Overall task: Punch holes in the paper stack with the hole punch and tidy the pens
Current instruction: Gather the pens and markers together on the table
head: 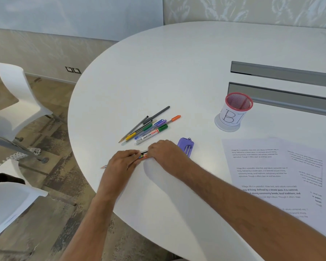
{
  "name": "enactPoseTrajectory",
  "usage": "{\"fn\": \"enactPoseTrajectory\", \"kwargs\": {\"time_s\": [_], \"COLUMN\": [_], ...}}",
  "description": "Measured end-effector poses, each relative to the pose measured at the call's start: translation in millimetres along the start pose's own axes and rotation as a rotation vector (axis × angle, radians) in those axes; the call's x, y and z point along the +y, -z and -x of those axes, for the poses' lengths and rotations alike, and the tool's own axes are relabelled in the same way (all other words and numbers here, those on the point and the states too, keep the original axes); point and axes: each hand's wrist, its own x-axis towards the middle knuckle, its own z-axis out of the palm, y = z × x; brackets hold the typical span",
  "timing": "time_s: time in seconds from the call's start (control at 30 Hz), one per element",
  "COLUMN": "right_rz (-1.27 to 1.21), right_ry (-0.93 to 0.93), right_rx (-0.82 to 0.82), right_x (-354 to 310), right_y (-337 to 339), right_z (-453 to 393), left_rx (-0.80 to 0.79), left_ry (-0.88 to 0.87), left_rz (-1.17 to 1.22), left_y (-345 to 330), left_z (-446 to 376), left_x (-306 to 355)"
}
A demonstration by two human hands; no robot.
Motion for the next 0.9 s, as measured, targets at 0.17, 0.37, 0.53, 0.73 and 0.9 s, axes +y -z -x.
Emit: {"fn": "enactPoseTrajectory", "kwargs": {"time_s": [0.17,0.37,0.53,0.73,0.9], "right_rz": [0.096,0.227,0.276,0.217,0.013], "right_ry": [-0.021,-0.093,-0.143,-0.198,-0.292], "right_rx": [-0.04,-0.054,-0.035,0.004,0.106], "right_x": [9,23,32,44,52], "right_y": [9,20,24,24,26], "right_z": [-17,-24,-20,-17,0], "left_rx": [0.075,0.141,0.196,0.25,0.289], "left_ry": [-0.015,-0.081,-0.131,-0.116,-0.134], "left_rz": [-0.057,-0.078,-0.104,-0.229,-0.304], "left_y": [-9,-22,-36,-56,-64], "left_z": [-13,-28,-39,-48,-51], "left_x": [10,25,32,28,26]}}
